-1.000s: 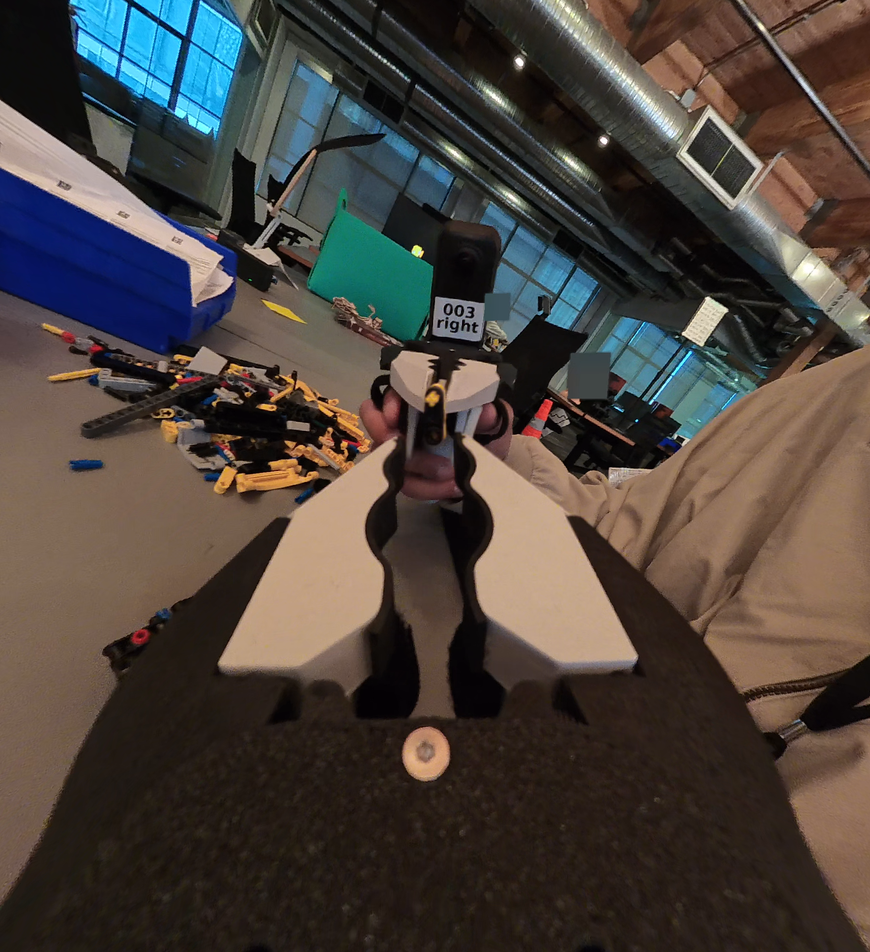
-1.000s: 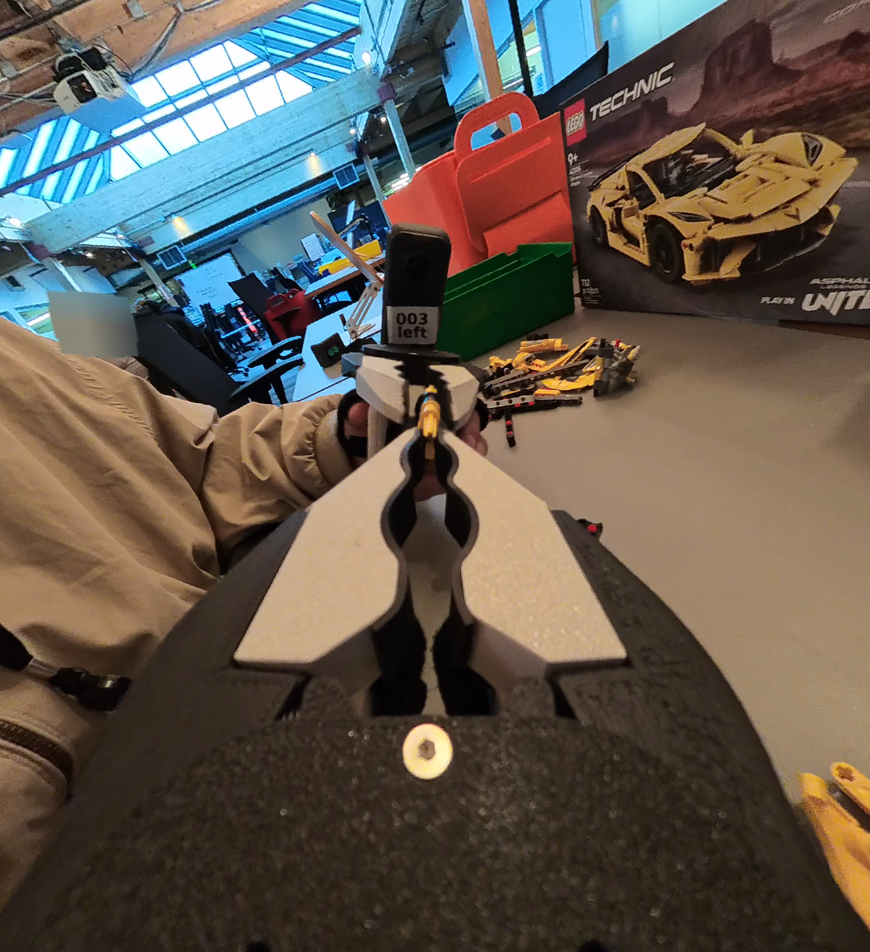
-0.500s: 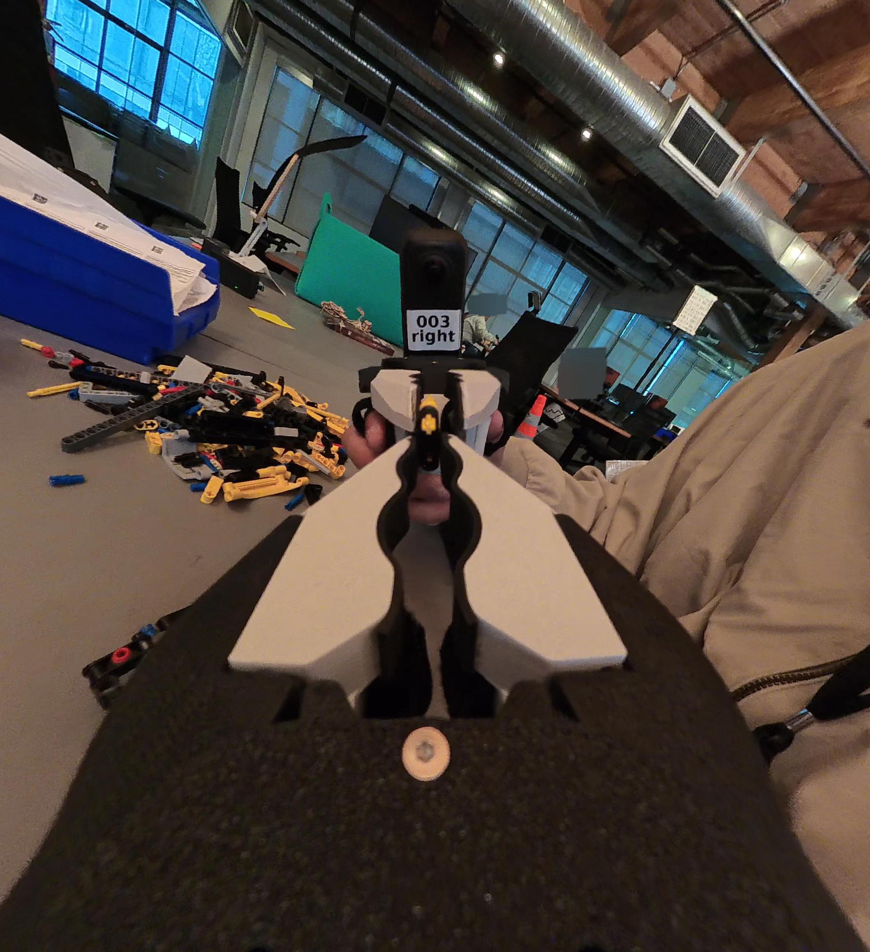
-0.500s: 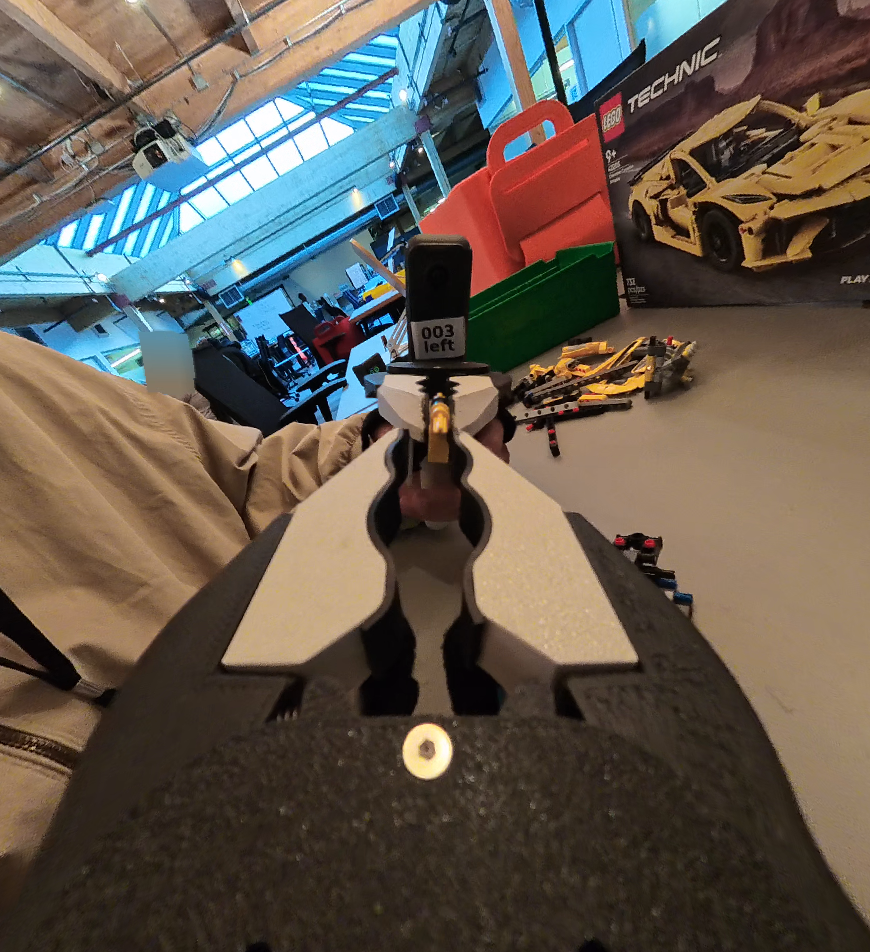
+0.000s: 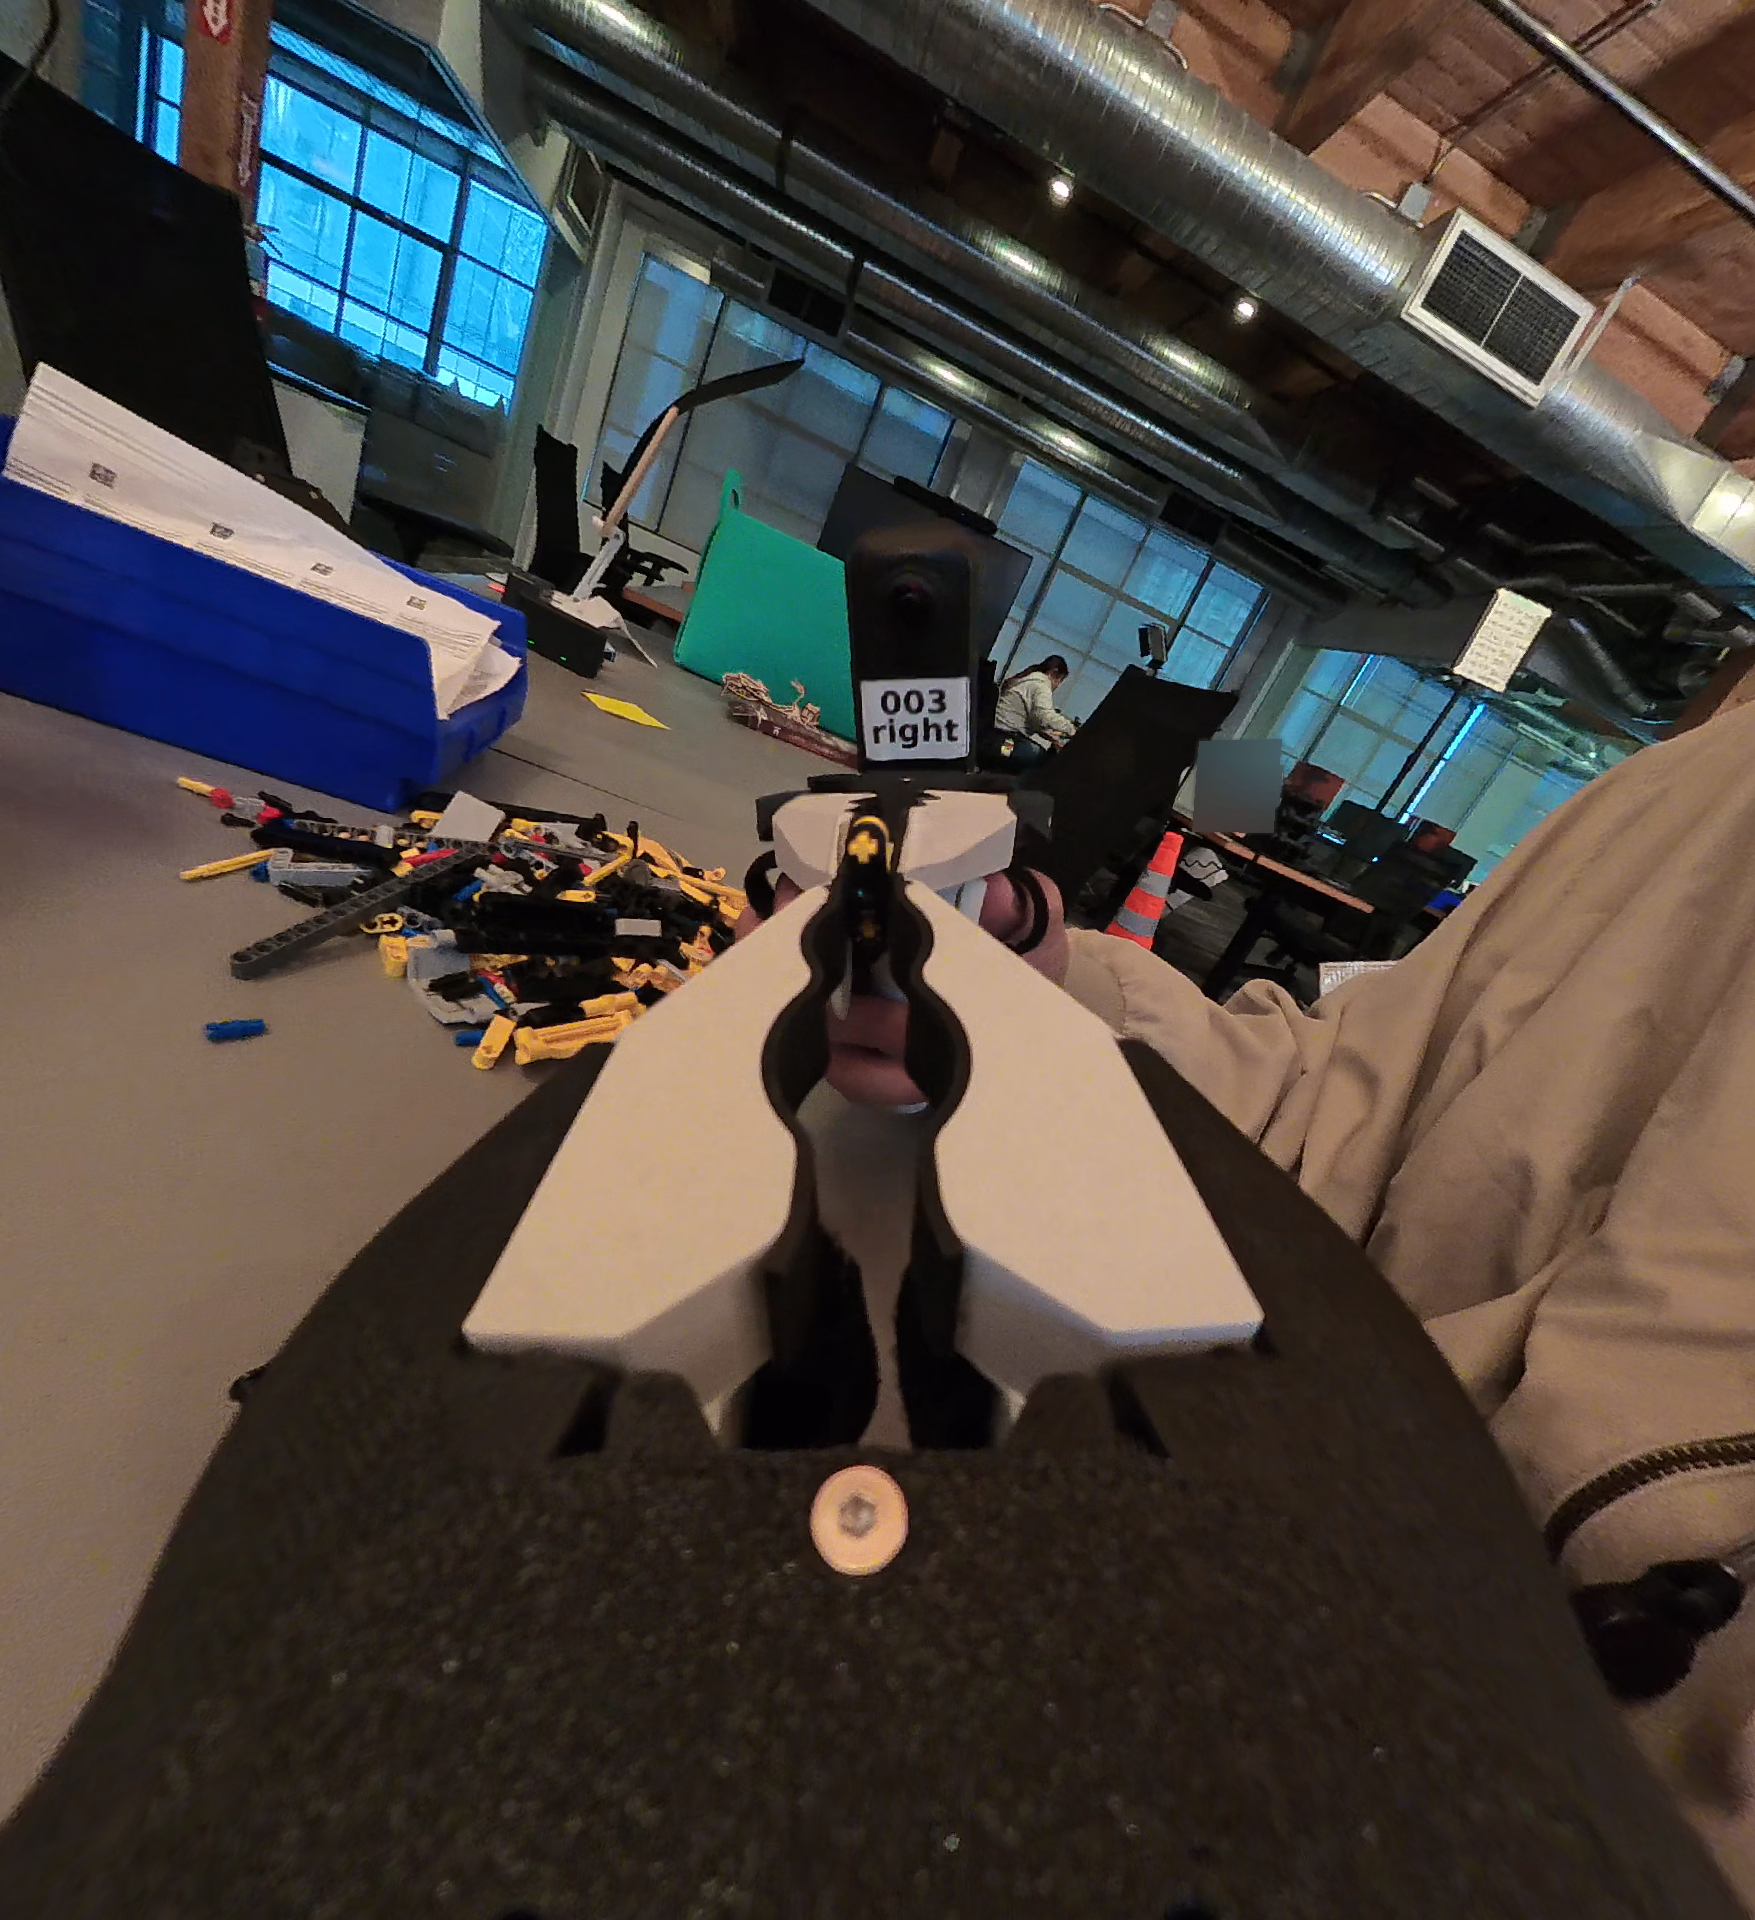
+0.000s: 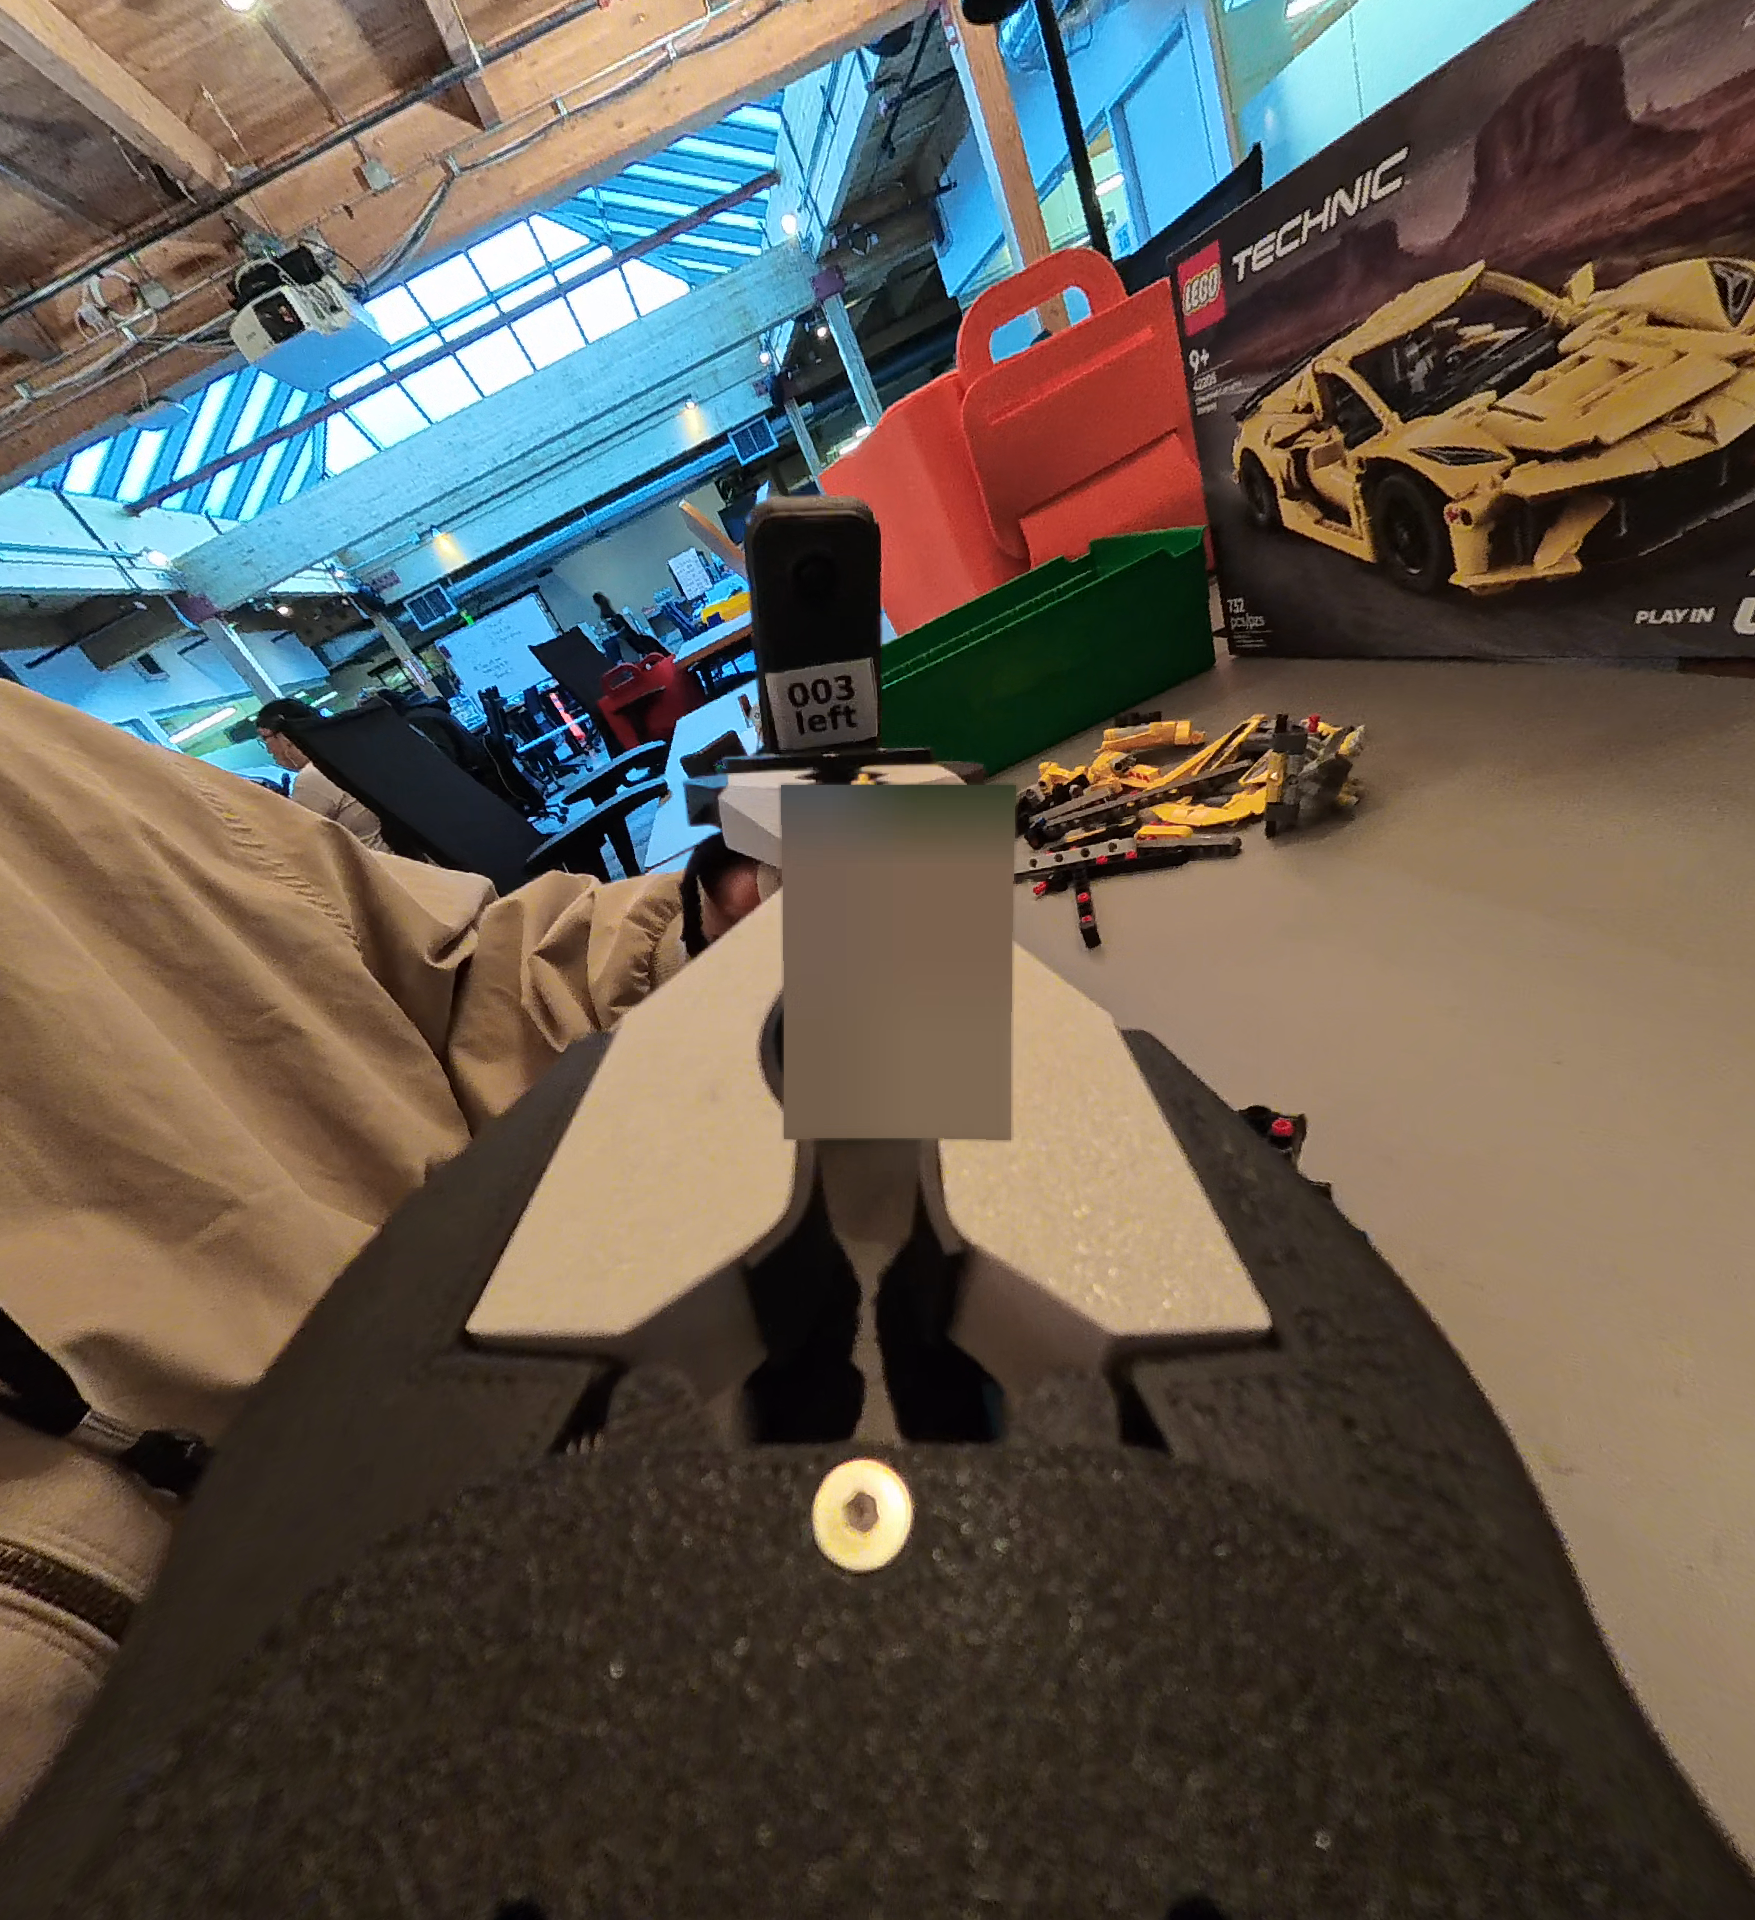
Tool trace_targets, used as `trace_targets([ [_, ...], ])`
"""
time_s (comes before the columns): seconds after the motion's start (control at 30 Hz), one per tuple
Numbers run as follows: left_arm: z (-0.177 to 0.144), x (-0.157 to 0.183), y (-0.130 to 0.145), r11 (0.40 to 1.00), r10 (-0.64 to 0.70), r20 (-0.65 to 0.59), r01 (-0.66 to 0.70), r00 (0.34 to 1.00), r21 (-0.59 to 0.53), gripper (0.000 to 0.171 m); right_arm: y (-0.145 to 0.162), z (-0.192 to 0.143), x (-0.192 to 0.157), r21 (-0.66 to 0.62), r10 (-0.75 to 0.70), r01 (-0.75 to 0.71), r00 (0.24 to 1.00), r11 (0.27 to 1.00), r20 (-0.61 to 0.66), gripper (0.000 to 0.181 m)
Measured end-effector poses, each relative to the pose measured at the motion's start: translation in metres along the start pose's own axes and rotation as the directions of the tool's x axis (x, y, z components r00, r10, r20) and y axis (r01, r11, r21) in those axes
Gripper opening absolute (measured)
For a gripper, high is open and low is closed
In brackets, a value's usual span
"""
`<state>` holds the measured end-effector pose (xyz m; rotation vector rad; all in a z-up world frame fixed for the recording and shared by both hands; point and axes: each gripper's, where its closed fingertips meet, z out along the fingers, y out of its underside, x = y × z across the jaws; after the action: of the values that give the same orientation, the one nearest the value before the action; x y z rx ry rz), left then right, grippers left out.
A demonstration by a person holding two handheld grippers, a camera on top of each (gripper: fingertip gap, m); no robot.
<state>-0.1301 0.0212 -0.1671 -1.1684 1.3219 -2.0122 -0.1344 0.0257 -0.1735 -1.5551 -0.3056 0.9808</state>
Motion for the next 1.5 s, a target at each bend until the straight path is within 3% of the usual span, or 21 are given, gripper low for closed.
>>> trace_targets([
  [0.13, -0.006, -0.003, -0.008, 0.999, -0.025, -0.009, 0.026, 1.000, 0.041, 0.006, -0.003, -0.003, 0.002, 0.012, -0.013, 0.013, 1.000, 1.000, -0.009, 0.006],
  [0.17, -0.019, -0.009, -0.026, 0.990, -0.041, 0.008, 0.040, 0.999, 0.136, 0.007, -0.011, -0.011, 0.007, 0.048, 0.008, -0.007, 1.000, 0.999, -0.020, 0.006],
  [0.23, -0.074, -0.037, -0.076, 0.911, -0.150, 0.037, 0.124, 0.988, 0.393, 0.006, -0.037, -0.053, 0.026, 0.184, 0.070, -0.059, 0.996, 0.981, -0.051, 0.005],
  [0.27, -0.093, -0.049, -0.087, 0.896, -0.160, 0.074, 0.113, 0.984, 0.428, 0.006, -0.041, -0.072, 0.037, 0.189, 0.081, -0.063, 0.993, 0.980, -0.085, 0.005],
  [0.33, -0.093, -0.054, -0.084, 0.920, -0.120, 0.134, 0.059, 0.984, 0.388, 0.007, -0.036, -0.095, 0.059, 0.116, 0.060, -0.038, 0.978, 0.993, -0.199, 0.006],
  [0.37, -0.082, -0.052, -0.076, 0.935, -0.119, 0.128, 0.068, 0.985, 0.347, 0.007, -0.026, -0.103, 0.077, 0.020, 0.010, -0.003, 0.947, 1.000, -0.322, 0.006],
  [0.47, -0.051, -0.043, -0.046, 0.974, -0.119, 0.104, 0.095, 0.987, 0.206, 0.007, 0.010, -0.145, 0.130, -0.319, -0.178, -0.046, 0.751, 0.947, -0.636, 0.006],
  [0.53, -0.038, -0.039, -0.030, 0.986, -0.115, 0.096, 0.102, 0.989, 0.128, 0.007, 0.019, -0.170, 0.142, -0.426, -0.277, -0.074, 0.658, 0.902, -0.701, 0.006],
  [0.63, -0.025, -0.033, -0.014, 0.997, -0.056, 0.100, 0.051, 0.993, 0.052, 0.007, 0.035, -0.189, 0.150, -0.481, -0.282, -0.170, 0.627, 0.860, -0.726, 0.007],
  [0.67, -0.021, -0.030, -0.012, 0.998, -0.042, 0.096, 0.037, 0.995, 0.048, 0.007, 0.036, -0.192, 0.153, -0.484, -0.287, -0.179, 0.615, 0.856, -0.734, 0.016],
  [0.73, -0.015, -0.022, -0.008, 0.999, -0.016, 0.069, 0.014, 0.998, 0.036, 0.007, 0.030, -0.184, 0.151, -0.476, -0.306, -0.133, 0.613, 0.869, -0.728, 0.025],
  [0.8, -0.010, -0.018, 0.000, 1.000, -0.004, 0.057, 0.004, 0.998, 0.000, 0.007, 0.017, -0.139, 0.124, -0.419, -0.272, -0.014, 0.742, 0.908, -0.613, 0.026],
  [0.87, -0.007, -0.012, 0.005, 1.000, -0.016, 0.025, 0.017, 1.000, -0.022, 0.007, 0.000, -0.078, 0.066, -0.238, -0.158, 0.075, 0.923, 0.968, -0.351, 0.027],
  [0.9, -0.005, -0.010, 0.007, 0.999, -0.027, 0.011, 0.028, 1.000, -0.030, 0.007, -0.008, -0.055, 0.037, -0.137, -0.090, 0.062, 0.975, 0.989, -0.203, 0.027],
  [0.97, -0.003, -0.006, 0.011, 0.997, -0.049, -0.011, 0.049, 0.999, -0.052, 0.007, -0.014, -0.026, 0.009, -0.039, 0.006, -0.008, 0.999, 0.999, -0.051, 0.025],
  [1.1, -0.004, -0.004, 0.012, 0.997, -0.052, -0.019, 0.051, 0.998, -0.066, 0.007, -0.004, -0.020, 0.018, -0.046, 0.012, -0.016, 0.997, 0.999, -0.082, 0.017],
  [1.27, -0.005, -0.016, 0.020, 0.992, -0.053, 0.035, 0.057, 0.998, -0.112, 0.007, 0.003, -0.036, 0.045, -0.117, -0.047, 0.020, 0.972, 0.993, -0.231, 0.019],
  [1.5, -0.002, -0.010, 0.028, 0.988, -0.056, 0.004, 0.056, 0.998, -0.144, 0.007, 0.022, -0.013, 0.012, -0.186, -0.061, 0.048, 0.996, 0.981, -0.065, 0.022],
])
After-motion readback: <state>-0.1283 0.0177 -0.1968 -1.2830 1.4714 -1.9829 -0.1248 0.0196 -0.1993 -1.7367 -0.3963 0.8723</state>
